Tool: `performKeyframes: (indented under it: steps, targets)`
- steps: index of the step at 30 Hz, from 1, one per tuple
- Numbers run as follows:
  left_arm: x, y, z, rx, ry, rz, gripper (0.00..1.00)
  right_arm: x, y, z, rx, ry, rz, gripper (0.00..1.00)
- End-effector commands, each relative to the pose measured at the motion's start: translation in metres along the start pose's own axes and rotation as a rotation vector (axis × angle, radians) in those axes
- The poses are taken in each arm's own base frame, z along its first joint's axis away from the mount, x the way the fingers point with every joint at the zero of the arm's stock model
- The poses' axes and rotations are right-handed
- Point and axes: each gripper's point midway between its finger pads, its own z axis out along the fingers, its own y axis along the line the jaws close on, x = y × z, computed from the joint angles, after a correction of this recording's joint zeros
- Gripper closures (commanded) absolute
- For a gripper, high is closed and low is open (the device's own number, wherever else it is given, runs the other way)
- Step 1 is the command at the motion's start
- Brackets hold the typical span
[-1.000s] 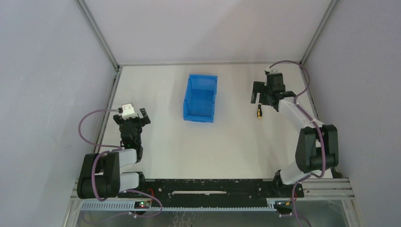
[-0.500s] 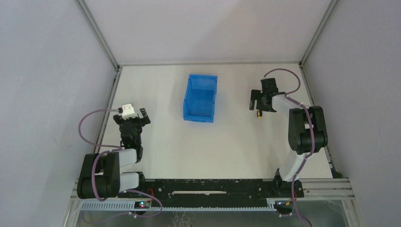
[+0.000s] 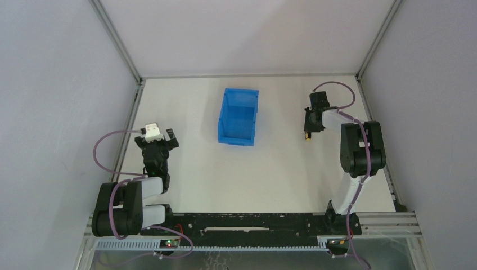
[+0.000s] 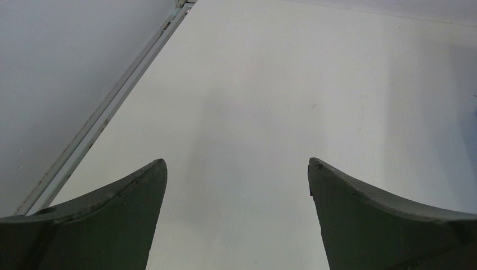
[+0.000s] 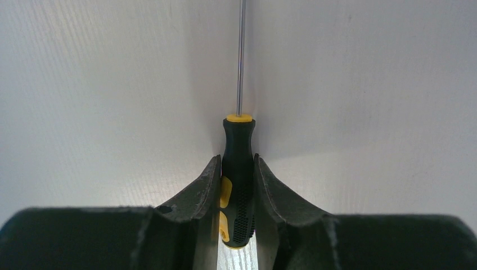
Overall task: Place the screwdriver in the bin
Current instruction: Pick up the screwdriver from the center of the board.
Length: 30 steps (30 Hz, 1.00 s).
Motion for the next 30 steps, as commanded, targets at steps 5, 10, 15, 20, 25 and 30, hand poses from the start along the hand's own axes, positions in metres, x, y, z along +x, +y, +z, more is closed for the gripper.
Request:
performKeyframes:
  steps: [5,10,15,20,25,30]
  targets:
    - [-0.022,-0.002,0.008,-0.006,-0.061,-0.018,0.0,-0.03,0.007,-0.041,-0.015,-0.093,0.017,0.74]
    - [-0.022,-0.002,0.007,-0.005,-0.059,-0.018,0.0,-0.048,0.006,-0.081,-0.015,-0.177,0.013,0.74]
    - [-0.021,-0.002,0.007,-0.005,-0.059,-0.018,0.0,-0.065,0.004,-0.132,-0.017,-0.274,0.01,0.73]
    - [-0.021,-0.002,0.007,-0.006,-0.059,-0.018,0.0,-0.082,0.004,-0.194,-0.017,-0.404,0.004,0.73]
    - [-0.021,-0.002,0.007,-0.005,-0.059,-0.018,0.0,-0.092,0.004,-0.259,-0.018,-0.524,0.003,0.73]
    - [-0.022,-0.002,0.008,-0.005,-0.06,-0.018,0.0,-0.092,0.006,-0.292,-0.03,-0.582,0.008,0.73]
